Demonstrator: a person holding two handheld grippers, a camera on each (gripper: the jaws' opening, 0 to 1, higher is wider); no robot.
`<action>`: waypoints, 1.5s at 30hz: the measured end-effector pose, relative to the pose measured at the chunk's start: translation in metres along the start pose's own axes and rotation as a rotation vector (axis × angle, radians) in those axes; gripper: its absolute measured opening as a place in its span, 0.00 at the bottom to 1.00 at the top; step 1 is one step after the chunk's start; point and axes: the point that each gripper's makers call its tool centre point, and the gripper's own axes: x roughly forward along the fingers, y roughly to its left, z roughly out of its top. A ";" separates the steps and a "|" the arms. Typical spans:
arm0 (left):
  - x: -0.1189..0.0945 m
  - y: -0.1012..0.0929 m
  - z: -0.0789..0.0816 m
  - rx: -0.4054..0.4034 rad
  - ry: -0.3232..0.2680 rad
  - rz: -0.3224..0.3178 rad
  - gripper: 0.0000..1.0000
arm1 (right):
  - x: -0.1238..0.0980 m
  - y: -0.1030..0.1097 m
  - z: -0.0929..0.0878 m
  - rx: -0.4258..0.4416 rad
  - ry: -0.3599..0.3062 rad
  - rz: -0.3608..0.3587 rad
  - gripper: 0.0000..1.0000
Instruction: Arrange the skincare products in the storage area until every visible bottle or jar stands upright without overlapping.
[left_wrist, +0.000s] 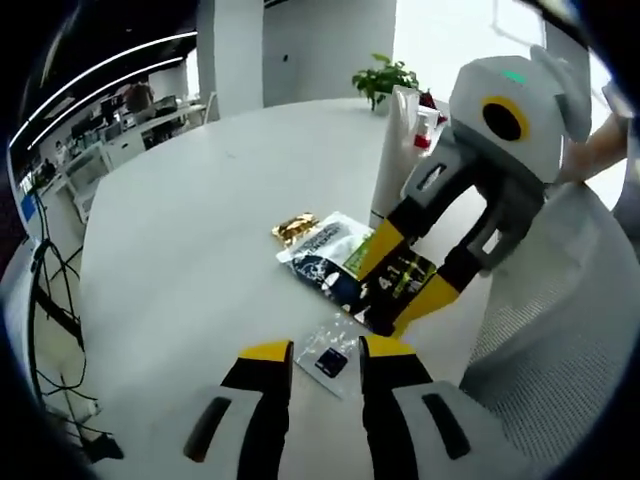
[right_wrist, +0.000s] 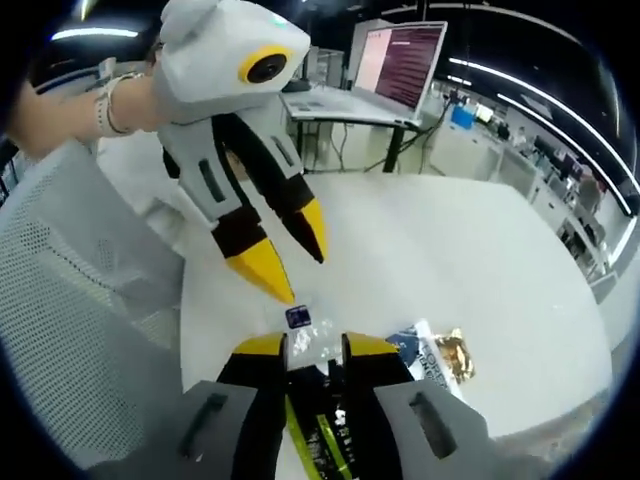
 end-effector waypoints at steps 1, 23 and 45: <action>-0.002 0.000 0.002 0.005 -0.003 0.005 0.24 | -0.004 0.000 0.001 -0.001 -0.005 -0.004 0.23; -0.040 -0.015 0.032 -0.017 -0.079 0.067 0.47 | -0.106 -0.022 0.000 0.104 -0.084 -0.237 0.55; -0.059 -0.039 0.034 0.011 -0.109 0.100 0.72 | -0.161 -0.031 -0.042 0.257 -0.081 -0.428 0.86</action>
